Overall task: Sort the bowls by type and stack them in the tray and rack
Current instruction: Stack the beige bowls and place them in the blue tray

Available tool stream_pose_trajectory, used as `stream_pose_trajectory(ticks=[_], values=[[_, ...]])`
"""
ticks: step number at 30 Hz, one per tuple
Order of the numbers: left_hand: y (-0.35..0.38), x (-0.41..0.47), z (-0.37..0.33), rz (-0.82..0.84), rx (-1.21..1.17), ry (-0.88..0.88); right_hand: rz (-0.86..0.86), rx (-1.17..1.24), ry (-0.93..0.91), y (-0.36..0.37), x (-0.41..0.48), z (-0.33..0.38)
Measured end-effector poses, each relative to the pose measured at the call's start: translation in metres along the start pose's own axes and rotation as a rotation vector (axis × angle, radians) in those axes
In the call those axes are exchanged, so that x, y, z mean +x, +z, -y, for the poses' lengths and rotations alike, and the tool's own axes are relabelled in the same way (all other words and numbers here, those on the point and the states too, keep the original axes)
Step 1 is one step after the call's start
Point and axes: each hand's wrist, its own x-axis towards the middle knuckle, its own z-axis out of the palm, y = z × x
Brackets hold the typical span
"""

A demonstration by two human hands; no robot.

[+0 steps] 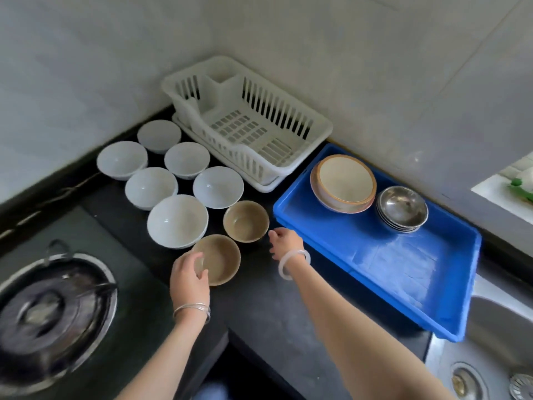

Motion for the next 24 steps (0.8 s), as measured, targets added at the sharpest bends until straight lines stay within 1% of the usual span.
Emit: stream_pose_trajectory(ticks=[2, 5, 7, 12, 15, 17, 21, 24], values=[[0.000, 0.003, 0.008, -0.009, -0.039, -0.070, -0.001, 0.031, 0.034, 0.008, 0.006, 0.009], [0.002, 0.011, 0.014, 0.027, -0.095, -0.203, -0.014, 0.035, 0.055, 0.016, 0.014, 0.018], [0.002, 0.015, 0.016, 0.051, -0.140, -0.255, -0.041, 0.032, 0.064, 0.018, 0.016, 0.024], [-0.001, 0.021, 0.020, 0.070, -0.198, -0.278, -0.113, 0.078, 0.073, 0.016, 0.008, 0.026], [-0.002, 0.024, 0.024, 0.111, -0.249, -0.280, -0.144, 0.124, 0.017, 0.007, -0.008, 0.023], [-0.002, 0.026, 0.025, 0.164, -0.284, -0.280, -0.125, 0.143, -0.033, 0.004, -0.022, 0.020], [-0.002, 0.030, 0.025, 0.214, -0.363, -0.311, -0.059, -0.010, -0.111, 0.012, -0.045, 0.012], [-0.003, 0.032, 0.023, 0.205, -0.473, -0.382, -0.041, -0.092, -0.104, 0.025, -0.051, 0.007]])
